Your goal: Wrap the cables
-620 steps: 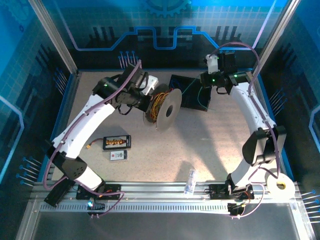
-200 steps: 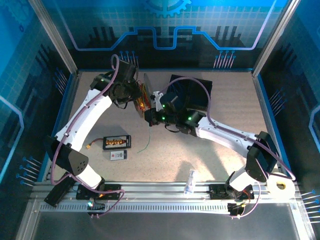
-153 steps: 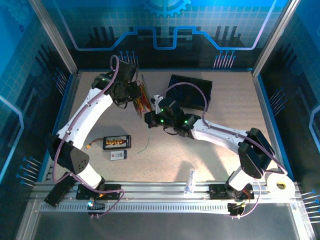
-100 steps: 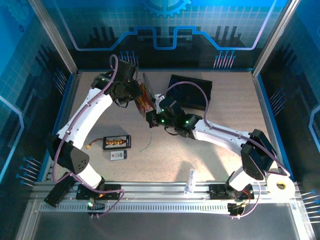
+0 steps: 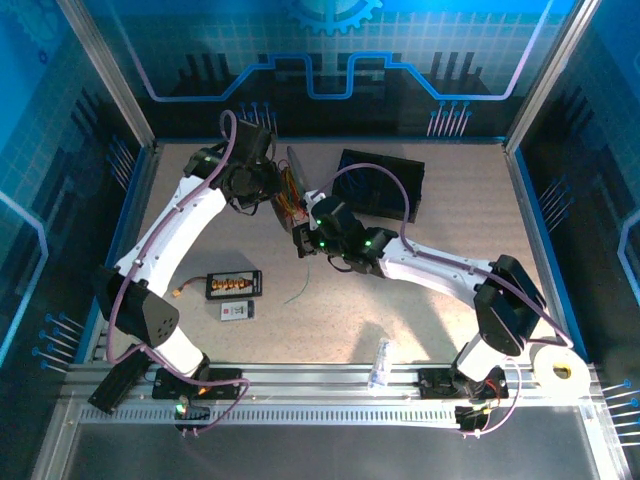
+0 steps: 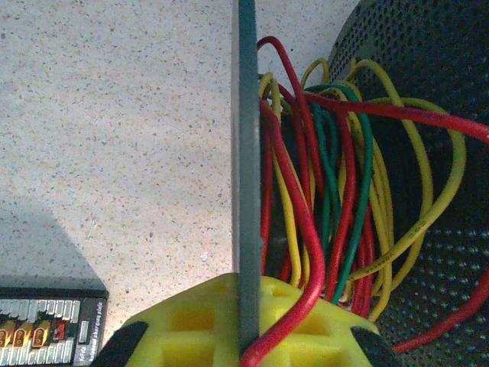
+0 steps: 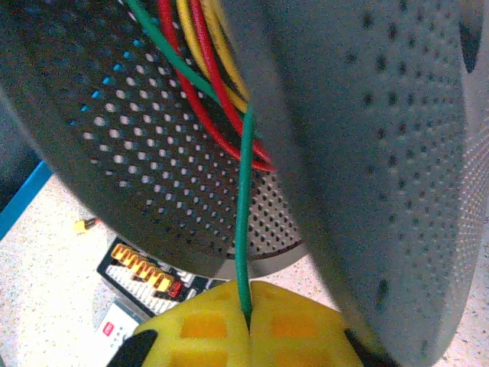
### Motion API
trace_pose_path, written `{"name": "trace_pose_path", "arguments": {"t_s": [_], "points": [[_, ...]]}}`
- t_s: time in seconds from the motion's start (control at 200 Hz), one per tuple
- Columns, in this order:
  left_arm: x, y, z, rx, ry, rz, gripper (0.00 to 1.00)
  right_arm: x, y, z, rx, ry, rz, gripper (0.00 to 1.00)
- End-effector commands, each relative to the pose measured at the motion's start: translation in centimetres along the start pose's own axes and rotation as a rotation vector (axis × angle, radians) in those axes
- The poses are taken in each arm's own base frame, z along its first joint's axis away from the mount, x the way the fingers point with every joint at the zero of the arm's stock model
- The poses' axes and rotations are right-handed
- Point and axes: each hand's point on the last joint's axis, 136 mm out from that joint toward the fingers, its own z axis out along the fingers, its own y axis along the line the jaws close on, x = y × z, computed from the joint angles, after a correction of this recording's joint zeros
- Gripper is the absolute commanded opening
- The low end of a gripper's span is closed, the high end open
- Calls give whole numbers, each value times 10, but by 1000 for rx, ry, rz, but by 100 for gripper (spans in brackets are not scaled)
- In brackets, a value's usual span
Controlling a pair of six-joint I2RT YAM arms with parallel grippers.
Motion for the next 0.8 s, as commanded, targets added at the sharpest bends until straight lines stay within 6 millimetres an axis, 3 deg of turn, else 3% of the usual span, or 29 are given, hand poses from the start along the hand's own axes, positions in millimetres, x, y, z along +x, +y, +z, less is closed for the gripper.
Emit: {"name": "trace_pose_path", "arguments": {"t_s": [0.0,0.025,0.115,0.265,0.38,0.656,0.691,0.706,0.726,0.796], "points": [[-70,-30,-39,166,-282,-85,0,61,-24,11,67,216,-22,0],[-69,-31,-38,169,-279,-84,0,60,-22,9,59,217,-28,0],[-69,-33,-39,179,-276,-80,0,43,-3,-6,16,170,-70,18],[-70,-33,-40,188,-280,-74,0,13,26,-41,-86,100,-104,33],[-72,-31,-43,197,-286,-77,0,5,34,-68,-163,58,-92,42],[-70,-33,-52,250,-296,-77,0,6,16,-110,-368,-12,92,74],[-70,-34,-54,256,-298,-79,0,1,15,-113,-408,-26,132,84],[-70,-34,-54,258,-298,-78,0,9,10,-111,-418,-12,162,95],[-70,-34,-55,260,-299,-78,0,9,8,-112,-428,-13,183,99],[-69,-34,-57,268,-302,-79,0,9,4,-112,-456,-18,267,100]]}}
